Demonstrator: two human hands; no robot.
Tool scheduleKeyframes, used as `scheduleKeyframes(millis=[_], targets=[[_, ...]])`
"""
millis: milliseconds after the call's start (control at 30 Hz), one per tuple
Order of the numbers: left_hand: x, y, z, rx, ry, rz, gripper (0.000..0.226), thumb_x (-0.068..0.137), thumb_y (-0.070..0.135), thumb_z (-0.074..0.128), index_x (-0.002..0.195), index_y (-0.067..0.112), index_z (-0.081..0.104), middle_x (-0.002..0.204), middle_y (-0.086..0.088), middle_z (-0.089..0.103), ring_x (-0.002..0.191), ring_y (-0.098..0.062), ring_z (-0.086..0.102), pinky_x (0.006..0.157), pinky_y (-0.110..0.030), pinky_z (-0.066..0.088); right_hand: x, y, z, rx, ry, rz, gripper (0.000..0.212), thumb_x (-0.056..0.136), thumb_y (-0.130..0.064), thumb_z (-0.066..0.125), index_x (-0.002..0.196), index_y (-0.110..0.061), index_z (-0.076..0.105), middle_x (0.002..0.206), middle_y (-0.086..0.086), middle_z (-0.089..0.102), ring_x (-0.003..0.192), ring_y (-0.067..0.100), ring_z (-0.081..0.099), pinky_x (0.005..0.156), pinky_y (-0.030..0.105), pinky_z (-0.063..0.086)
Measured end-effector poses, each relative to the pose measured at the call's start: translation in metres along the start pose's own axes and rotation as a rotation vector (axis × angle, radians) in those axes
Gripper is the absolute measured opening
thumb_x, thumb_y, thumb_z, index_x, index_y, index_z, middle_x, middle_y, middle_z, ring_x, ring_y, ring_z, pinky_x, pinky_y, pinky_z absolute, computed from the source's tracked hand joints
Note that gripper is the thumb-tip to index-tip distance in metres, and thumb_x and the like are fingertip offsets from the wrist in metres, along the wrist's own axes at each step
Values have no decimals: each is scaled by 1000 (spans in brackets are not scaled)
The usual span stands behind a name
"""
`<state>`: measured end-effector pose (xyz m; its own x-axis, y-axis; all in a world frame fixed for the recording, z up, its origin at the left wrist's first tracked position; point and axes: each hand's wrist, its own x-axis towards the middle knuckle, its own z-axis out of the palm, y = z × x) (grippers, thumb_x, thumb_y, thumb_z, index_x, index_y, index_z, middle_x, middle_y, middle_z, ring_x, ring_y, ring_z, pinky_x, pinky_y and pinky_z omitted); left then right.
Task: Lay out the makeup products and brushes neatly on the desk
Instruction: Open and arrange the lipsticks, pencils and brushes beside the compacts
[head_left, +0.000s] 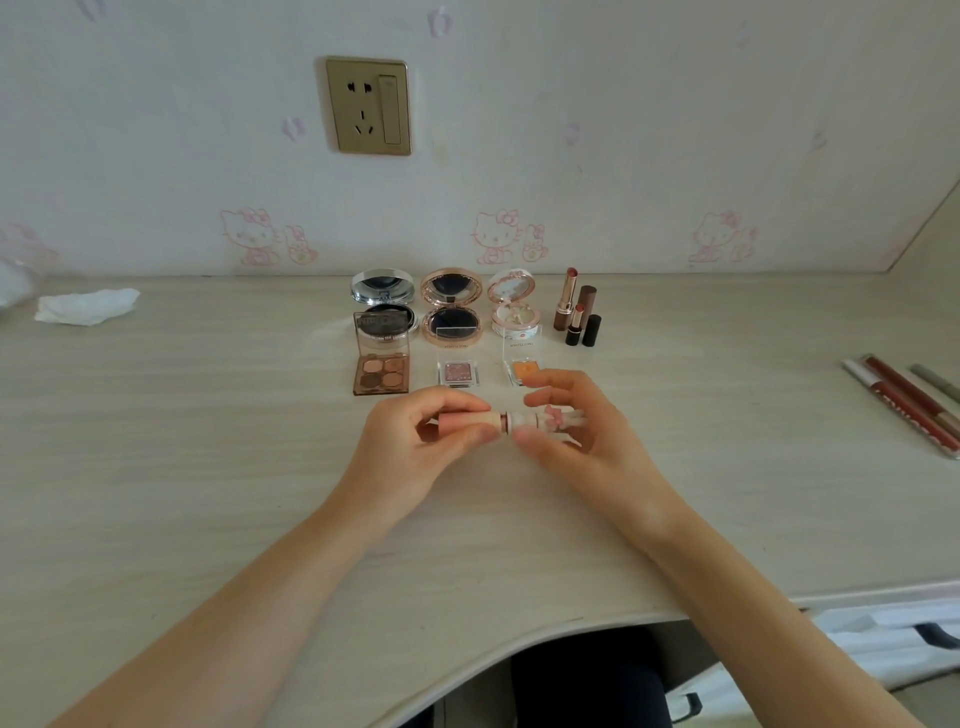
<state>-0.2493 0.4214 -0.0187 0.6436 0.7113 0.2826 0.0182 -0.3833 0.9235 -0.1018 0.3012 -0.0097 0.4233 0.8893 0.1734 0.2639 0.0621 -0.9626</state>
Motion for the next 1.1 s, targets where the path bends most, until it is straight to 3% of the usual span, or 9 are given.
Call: scheduleKeyframes(millis=[67, 167, 300, 400, 567, 767, 1100], targets=[[0, 1, 0, -12, 0, -9, 19, 74, 14, 79, 93, 14, 74, 89, 4, 74, 87, -10, 69, 80, -23, 54, 2, -2, 3, 22, 50, 53, 13, 93, -20, 58, 105, -16, 61, 88, 3, 65, 76, 8, 62, 67, 24, 51], [0, 1, 0, -3, 10, -3, 19, 75, 12, 79, 93, 13, 74, 88, 3, 74, 86, -12, 69, 77, -22, 54, 3, 1, 2, -5, 47, 57, 5, 92, -16, 60, 92, -12, 63, 72, -2, 67, 63, 6, 59, 60, 22, 48], [0, 2, -1, 5, 17, 2, 19, 75, 13, 78, 94, 11, 74, 87, 0, 73, 84, -14, 68, 76, -23, 53, 1, 1, -3, -17, 2, -16, 23, 82, -1, 68, 96, -17, 63, 89, -5, 64, 72, 7, 56, 64, 19, 46], [0, 3, -1, -7, 11, -2, 20, 75, 14, 78, 94, 11, 74, 88, 1, 74, 85, -13, 69, 77, -24, 54, 3, 2, -2, 19, 43, 40, 27, 84, -16, 70, 109, -22, 62, 105, -2, 66, 89, 8, 65, 74, 21, 54], [-1, 4, 0, -42, 29, -25, 18, 76, 12, 77, 93, 11, 73, 88, 1, 74, 85, -13, 69, 76, -22, 54, 3, -1, -1, 125, 79, 88, 10, 89, -13, 64, 96, -6, 64, 81, 9, 69, 70, 15, 67, 61, 26, 52], [-2, 5, 1, -82, -7, -51, 19, 76, 12, 77, 94, 14, 72, 90, 3, 75, 86, -10, 70, 77, -22, 54, 2, -1, -6, 312, 147, 101, 27, 84, -5, 68, 108, -14, 59, 87, 9, 67, 76, 16, 64, 66, 28, 51], [-2, 11, 14, -58, -52, -6, 30, 73, -1, 77, 94, 19, 71, 91, 2, 73, 86, -15, 68, 73, -22, 53, 6, -6, -20, 405, 224, 128, 13, 89, -9, 62, 102, -11, 61, 82, 2, 68, 78, 13, 62, 67, 29, 48]])
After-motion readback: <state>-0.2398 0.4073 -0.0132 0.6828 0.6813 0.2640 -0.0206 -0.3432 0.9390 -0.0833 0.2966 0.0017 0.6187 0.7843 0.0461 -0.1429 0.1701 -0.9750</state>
